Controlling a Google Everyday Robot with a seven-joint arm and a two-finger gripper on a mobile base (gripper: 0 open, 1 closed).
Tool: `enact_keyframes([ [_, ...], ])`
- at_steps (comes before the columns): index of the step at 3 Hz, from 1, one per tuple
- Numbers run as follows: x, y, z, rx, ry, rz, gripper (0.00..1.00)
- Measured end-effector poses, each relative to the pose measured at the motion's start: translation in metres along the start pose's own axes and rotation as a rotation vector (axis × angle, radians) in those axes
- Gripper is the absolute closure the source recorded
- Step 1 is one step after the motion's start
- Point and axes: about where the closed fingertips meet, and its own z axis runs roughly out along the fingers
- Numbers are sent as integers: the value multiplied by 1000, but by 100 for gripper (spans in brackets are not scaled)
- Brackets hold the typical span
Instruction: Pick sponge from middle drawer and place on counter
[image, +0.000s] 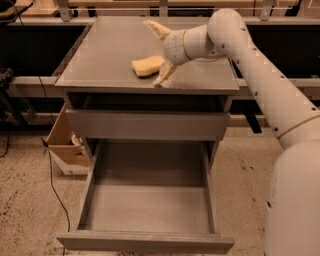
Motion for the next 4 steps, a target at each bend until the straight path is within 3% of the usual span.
enact_keyframes([
  [1, -22, -25, -28, 100, -27, 48, 0],
  [3, -80, -74, -123, 313, -36, 56, 0],
  [4, -121, -96, -209, 434, 24, 6, 0],
])
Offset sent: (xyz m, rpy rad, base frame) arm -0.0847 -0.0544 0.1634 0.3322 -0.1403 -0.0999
